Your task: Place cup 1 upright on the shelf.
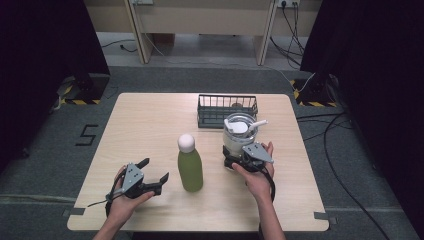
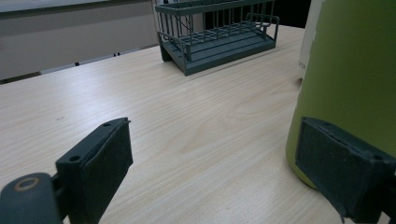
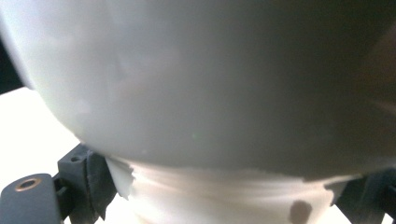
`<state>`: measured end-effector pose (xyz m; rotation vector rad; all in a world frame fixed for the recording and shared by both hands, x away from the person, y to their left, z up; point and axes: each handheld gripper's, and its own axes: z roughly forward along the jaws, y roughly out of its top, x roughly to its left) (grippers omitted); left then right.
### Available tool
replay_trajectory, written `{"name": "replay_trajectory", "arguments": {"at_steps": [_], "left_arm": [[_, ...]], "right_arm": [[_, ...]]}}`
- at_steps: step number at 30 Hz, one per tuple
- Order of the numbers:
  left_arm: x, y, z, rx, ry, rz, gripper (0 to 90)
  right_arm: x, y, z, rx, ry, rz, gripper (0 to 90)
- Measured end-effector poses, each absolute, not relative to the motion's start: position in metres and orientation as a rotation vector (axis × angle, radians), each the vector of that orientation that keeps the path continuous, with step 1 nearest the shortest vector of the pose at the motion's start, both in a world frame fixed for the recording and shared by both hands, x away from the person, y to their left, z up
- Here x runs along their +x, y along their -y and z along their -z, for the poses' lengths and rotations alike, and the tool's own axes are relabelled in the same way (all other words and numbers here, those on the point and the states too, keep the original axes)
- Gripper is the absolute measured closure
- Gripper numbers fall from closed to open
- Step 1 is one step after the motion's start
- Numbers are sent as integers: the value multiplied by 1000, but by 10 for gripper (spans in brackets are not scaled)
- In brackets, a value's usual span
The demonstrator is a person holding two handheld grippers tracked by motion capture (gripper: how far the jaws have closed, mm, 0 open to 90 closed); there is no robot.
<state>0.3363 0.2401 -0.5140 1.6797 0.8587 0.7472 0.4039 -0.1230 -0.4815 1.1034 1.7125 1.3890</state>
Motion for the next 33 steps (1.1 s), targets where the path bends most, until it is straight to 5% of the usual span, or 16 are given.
{"name": "replay_trajectory", "arguments": {"at_steps": [33], "left_arm": [[335, -243, 511, 1666, -885, -778, 116]], "right_arm": [[439, 143, 424, 1105, -1580, -1424, 108]]}}
